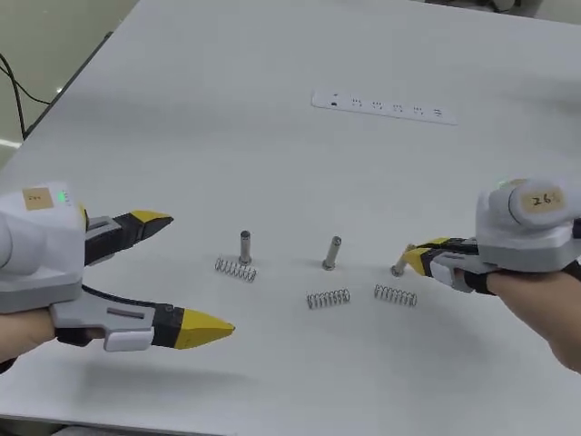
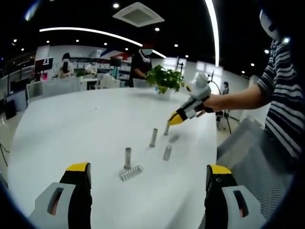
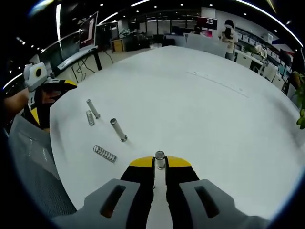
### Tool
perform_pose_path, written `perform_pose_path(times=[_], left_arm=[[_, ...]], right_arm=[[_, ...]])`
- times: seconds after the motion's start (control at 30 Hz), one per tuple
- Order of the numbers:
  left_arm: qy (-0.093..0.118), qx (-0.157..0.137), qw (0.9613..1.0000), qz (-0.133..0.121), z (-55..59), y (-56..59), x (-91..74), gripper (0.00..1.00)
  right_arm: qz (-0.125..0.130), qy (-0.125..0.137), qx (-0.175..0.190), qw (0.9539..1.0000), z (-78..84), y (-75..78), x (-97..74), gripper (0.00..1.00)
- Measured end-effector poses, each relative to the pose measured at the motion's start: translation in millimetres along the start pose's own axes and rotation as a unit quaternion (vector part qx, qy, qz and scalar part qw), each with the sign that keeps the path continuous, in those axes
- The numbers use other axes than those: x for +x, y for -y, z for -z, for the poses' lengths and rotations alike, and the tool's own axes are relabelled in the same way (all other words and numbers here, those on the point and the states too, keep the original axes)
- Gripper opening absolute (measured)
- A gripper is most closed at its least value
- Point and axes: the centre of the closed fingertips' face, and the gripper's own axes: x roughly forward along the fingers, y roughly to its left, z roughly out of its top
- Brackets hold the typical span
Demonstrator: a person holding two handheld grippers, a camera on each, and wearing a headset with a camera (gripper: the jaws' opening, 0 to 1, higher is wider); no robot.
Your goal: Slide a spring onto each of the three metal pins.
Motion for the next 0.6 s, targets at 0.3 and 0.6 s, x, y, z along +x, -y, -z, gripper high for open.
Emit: perform_pose_path(times=[0.3,0.6], left_arm=[[-0.002,-0.003,1.0,-0.001,2.9,-1.3,-1.4,0.98],[-0.002,-0.005,1.0,-0.001,3.0,0.1,-0.3,0.98]], right_arm=[[-0.004,0.001,-0.001,1.0,-2.3,-0.8,0.1,0.12],[-0.005,0.001,0.0,1.0,-2.6,-0.1,0.4,0.18]])
